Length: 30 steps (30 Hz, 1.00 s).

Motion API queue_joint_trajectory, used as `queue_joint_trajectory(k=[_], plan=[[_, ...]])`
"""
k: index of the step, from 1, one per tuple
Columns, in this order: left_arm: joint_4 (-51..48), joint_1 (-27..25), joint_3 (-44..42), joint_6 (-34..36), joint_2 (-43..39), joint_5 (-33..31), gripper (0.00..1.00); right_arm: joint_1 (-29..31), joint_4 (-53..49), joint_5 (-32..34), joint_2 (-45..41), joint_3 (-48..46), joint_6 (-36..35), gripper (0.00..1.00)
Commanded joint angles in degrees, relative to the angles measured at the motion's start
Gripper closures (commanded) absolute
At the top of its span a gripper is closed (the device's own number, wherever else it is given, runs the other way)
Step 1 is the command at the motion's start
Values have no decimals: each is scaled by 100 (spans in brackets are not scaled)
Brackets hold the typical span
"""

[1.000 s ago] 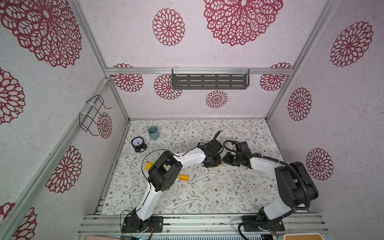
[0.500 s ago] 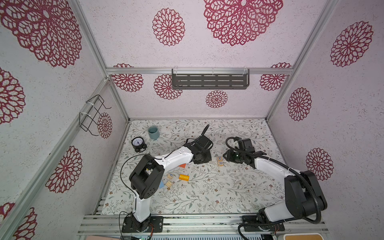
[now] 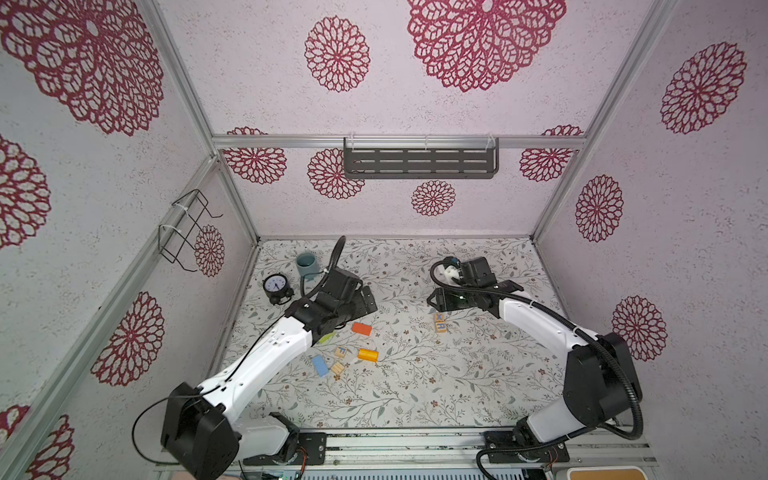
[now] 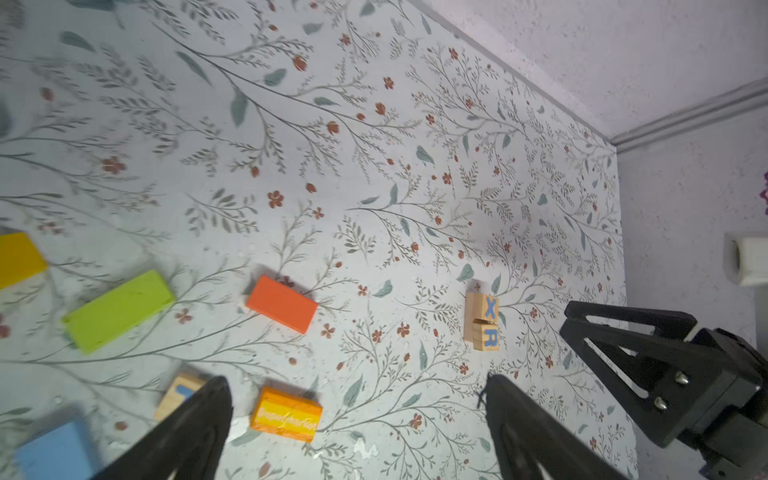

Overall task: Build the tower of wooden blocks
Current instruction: 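Open both grippers and lift them away from the block stack, then move the right gripper to the red block and grasp it while the left arm withdraws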

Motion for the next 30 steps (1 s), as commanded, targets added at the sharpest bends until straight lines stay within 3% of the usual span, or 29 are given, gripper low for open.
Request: queue_joint_trajectory(k=[1, 15, 30], plan=[[-474, 317, -216, 83, -622, -165, 3, 414, -451, -150, 440, 679, -556, 45], [-1712, 1572, -322, 469, -2488, 369, 3, 1785, -831, 265, 2750, 3096, -1007, 40], [-1936, 2113, -264, 685, -2800, 777, 3, 2465, -1252, 820, 3724, 4038, -1407, 44]])
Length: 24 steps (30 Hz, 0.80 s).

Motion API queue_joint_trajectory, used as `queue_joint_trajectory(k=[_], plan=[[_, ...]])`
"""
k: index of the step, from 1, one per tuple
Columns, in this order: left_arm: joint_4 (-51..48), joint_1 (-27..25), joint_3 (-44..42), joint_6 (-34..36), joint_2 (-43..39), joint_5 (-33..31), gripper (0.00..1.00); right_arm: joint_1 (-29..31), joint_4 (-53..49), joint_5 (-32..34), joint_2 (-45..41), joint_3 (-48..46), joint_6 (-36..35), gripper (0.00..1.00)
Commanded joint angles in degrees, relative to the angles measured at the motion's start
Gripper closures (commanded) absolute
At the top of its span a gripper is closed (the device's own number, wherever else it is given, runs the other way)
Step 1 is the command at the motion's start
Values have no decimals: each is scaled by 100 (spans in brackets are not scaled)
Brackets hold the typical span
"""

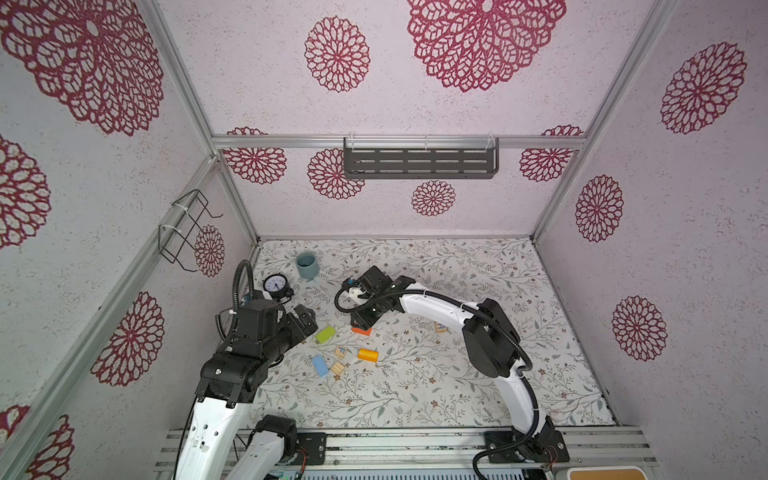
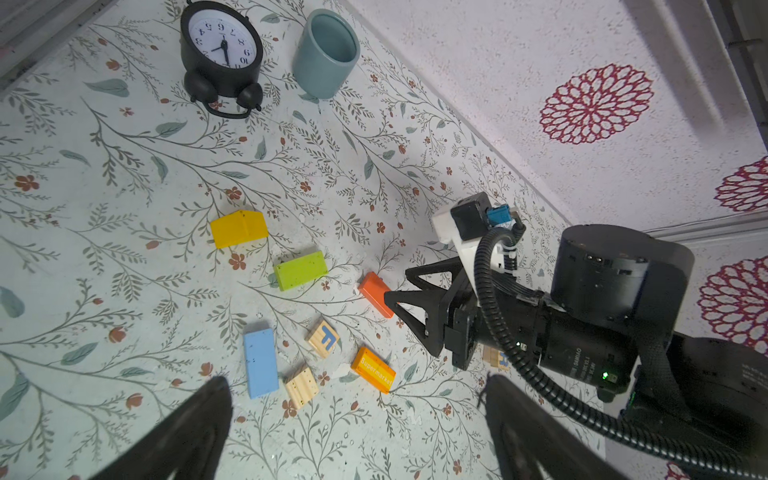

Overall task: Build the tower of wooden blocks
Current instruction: 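Move the right gripper to the red block and grasp it while the left arm withdraws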

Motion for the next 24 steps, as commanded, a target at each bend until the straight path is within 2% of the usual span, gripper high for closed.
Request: queue_joint_trajectory(k=[1, 24], plan=[[-65, 109, 79, 128, -29, 118, 3, 74, -268, 296, 76, 159, -199, 44], [75, 297, 18, 119, 52, 329, 3, 334, -507, 1037, 495, 293, -455, 49]])
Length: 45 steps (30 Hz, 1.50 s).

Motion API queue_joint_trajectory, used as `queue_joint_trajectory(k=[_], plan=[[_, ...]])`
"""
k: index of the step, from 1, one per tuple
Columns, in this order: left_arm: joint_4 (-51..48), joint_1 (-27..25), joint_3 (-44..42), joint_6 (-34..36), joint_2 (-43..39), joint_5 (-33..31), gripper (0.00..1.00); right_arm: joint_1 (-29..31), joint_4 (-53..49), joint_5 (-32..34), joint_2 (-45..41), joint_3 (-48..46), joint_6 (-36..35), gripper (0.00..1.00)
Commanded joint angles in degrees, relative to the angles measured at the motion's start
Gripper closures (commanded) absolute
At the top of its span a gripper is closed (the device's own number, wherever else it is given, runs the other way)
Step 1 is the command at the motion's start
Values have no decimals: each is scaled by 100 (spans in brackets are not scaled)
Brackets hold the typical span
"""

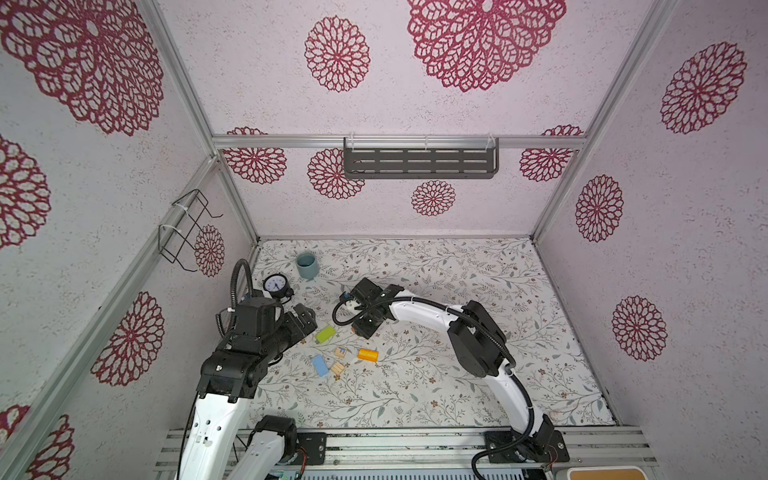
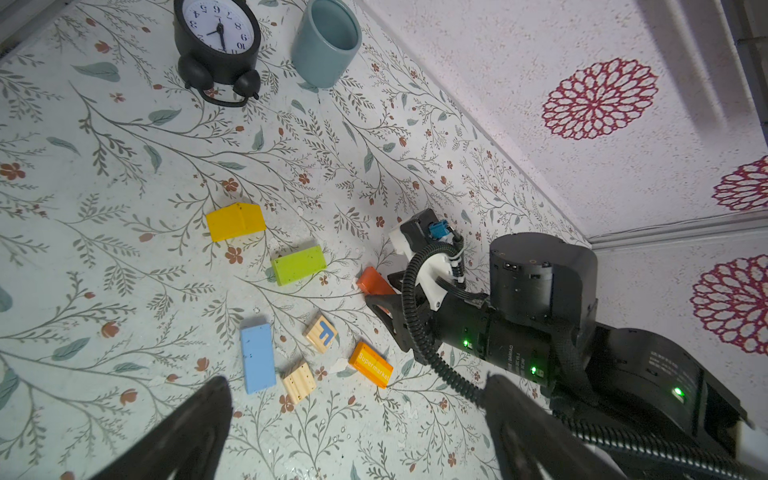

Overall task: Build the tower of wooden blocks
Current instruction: 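Move the right gripper to the red block and grasp it while the left arm withdraws, then carry the red block with the right gripper to the block stack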

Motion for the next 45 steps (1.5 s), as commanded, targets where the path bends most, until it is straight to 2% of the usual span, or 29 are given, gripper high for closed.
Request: queue_joint_trajectory(k=[1, 13, 25, 32, 45], plan=[[56, 76, 27, 54, -16, 26, 3, 78, -197, 226, -1, 163, -163, 49], [72, 102, 17, 68, 43, 133, 3, 82, -266, 381, -32, 286, 253, 77], [348, 30, 292, 231, 545, 459, 3, -164, -162, 773, -966, -200, 1523, 82], [793, -797, 385, 42, 1075, -102, 3, -518, -165, 912, -1871, -950, 2181, 79], [1620, -1675, 757, -74, 2521, -352, 3, -1348, -134, 1249, -3311, -2526, 2783, 79]])
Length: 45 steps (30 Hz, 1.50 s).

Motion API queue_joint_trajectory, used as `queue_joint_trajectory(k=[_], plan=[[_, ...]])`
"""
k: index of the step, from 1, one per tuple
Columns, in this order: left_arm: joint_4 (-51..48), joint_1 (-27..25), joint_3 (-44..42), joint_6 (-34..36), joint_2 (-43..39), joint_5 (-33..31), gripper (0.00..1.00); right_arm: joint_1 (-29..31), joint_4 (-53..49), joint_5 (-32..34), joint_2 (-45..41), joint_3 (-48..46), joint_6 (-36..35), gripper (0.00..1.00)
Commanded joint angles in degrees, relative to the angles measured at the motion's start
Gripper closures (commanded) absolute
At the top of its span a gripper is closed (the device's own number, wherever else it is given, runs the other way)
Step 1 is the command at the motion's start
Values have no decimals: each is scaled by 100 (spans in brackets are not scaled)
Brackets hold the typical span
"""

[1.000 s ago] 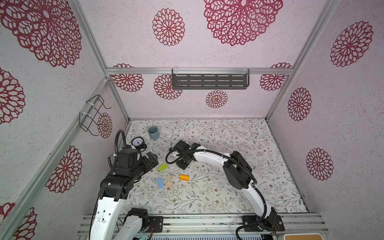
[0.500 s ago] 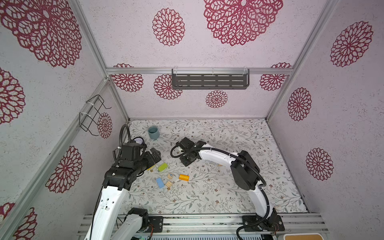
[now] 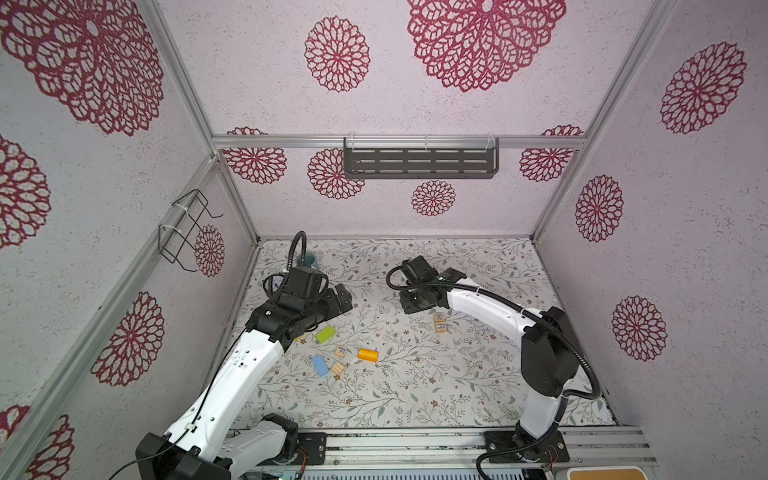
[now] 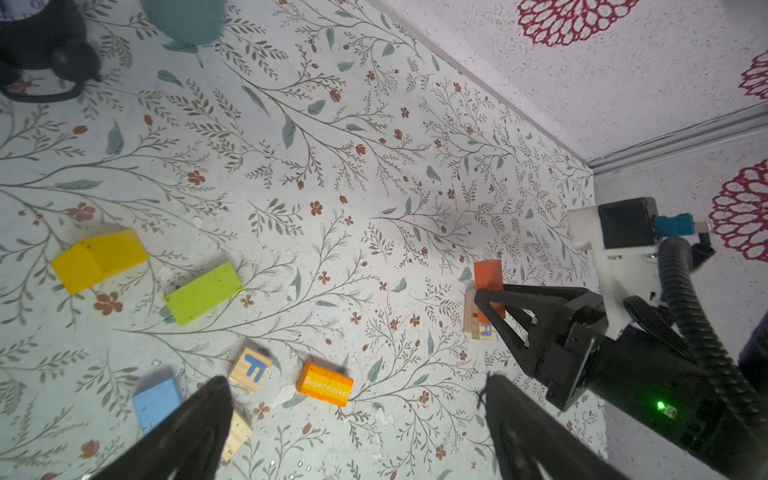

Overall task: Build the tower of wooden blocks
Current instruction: 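Carry the red block with the right gripper to the block stack, then lower the red block beside the stack and open the right gripper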

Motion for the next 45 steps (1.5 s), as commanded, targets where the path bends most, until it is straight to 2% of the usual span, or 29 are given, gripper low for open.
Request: queue_joint_trajectory(k=[1, 9, 16, 26, 45], plan=[[414, -223, 133, -78, 351, -150, 3, -151, -8, 224, -448, -271, 317, 79], [797, -593, 178, -155, 976, -215, 3, -394, 176, 303, -878, -1031, 588, 79], [825, -696, 189, -129, 1279, -156, 3, -481, 351, 425, -874, -1369, 737, 79], [887, -727, 52, -208, 1366, -133, 3, -587, 494, 557, -843, -1647, 767, 79], [826, -730, 17, -199, 1372, -177, 3, -682, 553, 602, -496, -1624, 670, 79]])
